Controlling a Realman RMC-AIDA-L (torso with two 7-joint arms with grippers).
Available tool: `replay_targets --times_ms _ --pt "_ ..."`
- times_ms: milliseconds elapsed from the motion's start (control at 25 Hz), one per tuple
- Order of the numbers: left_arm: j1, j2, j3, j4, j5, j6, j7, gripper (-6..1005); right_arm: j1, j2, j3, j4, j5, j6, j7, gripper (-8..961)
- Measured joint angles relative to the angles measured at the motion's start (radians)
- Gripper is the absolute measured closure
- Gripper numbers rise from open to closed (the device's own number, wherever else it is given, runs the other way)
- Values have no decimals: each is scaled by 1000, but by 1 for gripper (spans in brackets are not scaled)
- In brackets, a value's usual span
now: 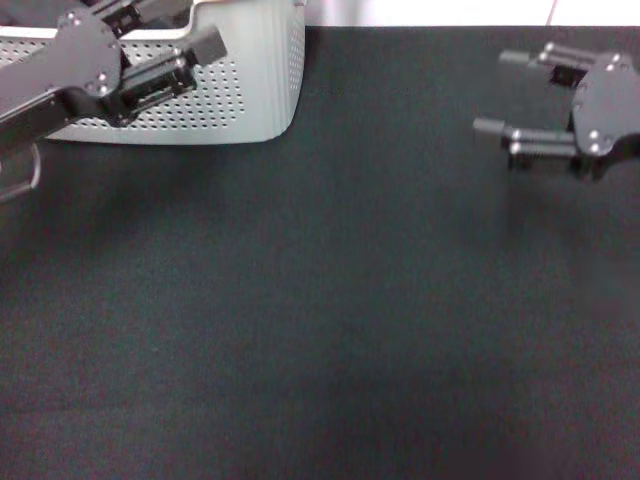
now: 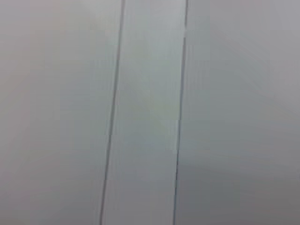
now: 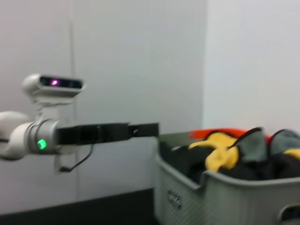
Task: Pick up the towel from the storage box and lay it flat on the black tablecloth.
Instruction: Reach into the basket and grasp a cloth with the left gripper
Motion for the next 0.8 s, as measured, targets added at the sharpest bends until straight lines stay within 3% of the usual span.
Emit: replay_targets --times_ms 360,600,800 --pt "-23 -15 6 66 -3 -76 -75 248 50 3 28 8 7 -35 27 160" --pt "-35 -27 9 275 3 -141 -375 248 46 6 28 68 7 -34 4 160" --pt "-77 -18 41 383 77 -281 -599 248 43 6 27 91 4 -33 -2 160"
